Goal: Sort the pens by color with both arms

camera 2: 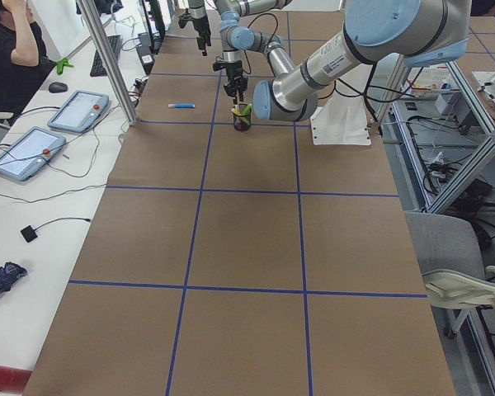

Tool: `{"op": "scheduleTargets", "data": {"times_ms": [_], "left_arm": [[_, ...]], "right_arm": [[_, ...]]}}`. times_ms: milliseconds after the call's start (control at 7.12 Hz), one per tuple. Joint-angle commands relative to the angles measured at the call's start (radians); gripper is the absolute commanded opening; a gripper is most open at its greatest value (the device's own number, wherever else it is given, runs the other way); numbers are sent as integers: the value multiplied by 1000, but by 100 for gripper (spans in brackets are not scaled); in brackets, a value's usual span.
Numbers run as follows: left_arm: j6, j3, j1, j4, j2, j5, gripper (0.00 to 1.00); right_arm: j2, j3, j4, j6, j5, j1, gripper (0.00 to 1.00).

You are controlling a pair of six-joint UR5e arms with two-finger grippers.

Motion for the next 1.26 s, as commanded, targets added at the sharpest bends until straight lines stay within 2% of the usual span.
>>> {"op": "scheduleTargets", "data": {"times_ms": [0, 1124], "left_arm": [[0, 1, -1, 2, -3, 2, 44], [3, 4, -1, -7, -1, 38, 45]], "right_arm": [[0, 1, 2, -1, 0, 0, 100], [7, 1, 2, 0, -4, -2, 100]]}}
